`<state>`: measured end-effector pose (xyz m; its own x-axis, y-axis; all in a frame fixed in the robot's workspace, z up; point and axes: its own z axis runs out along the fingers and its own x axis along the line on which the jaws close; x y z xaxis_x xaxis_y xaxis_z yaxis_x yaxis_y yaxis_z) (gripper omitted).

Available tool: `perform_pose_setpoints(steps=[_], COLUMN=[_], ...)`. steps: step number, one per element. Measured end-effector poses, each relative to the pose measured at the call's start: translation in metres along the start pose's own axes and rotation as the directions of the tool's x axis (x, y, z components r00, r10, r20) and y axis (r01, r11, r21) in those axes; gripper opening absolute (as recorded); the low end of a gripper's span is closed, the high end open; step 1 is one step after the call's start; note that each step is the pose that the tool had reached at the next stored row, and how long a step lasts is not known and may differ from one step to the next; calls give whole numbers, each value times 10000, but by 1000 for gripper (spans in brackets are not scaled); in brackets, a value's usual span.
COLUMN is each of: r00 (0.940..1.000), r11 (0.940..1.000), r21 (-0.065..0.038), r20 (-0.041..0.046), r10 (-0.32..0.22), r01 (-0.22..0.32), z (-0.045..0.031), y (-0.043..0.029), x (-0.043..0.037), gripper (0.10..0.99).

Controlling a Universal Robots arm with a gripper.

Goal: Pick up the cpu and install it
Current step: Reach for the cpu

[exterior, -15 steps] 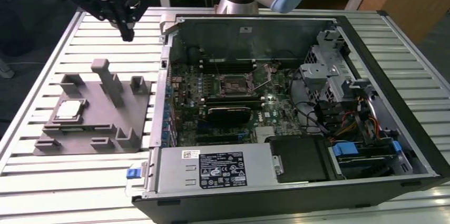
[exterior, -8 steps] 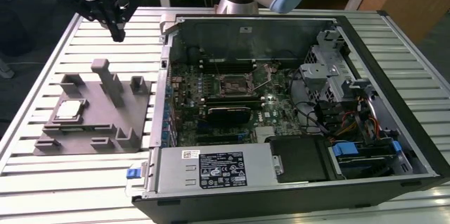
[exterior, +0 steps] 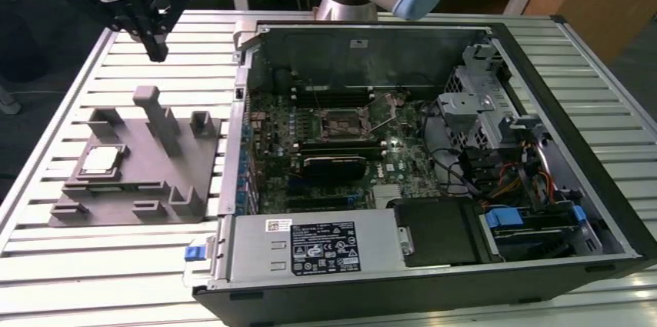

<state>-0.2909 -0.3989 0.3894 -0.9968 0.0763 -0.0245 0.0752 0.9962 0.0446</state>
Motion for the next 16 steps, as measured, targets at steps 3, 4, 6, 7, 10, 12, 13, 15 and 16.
perform_pose_setpoints(steps=[3, 4, 6, 7, 10, 12, 13, 15, 16], r00=[10000, 10000, 10000, 10000, 10000, 10000, 10000, 10000, 10000], r11=[10000, 10000, 10000, 10000, 10000, 10000, 10000, 10000, 10000], r21=[0, 0, 0, 0, 0, 0, 0, 0, 0], r20=[0, 0, 0, 0, -1, -1, 0, -1, 0], r10=[0, -1, -1, -1, 0, 0, 0, -1, -1], r01=[0, 1, 1, 1, 0, 0, 0, 1, 1], z=[1, 2, 3, 3, 4, 5, 5, 6, 7], y=[-5, -7, -10, -12, -16, -19, -21, -24, -25], x=[66, 87, 128, 150, 210, 247, 266, 305, 323], gripper=[106, 106, 106, 106, 106, 106, 106, 106, 106])
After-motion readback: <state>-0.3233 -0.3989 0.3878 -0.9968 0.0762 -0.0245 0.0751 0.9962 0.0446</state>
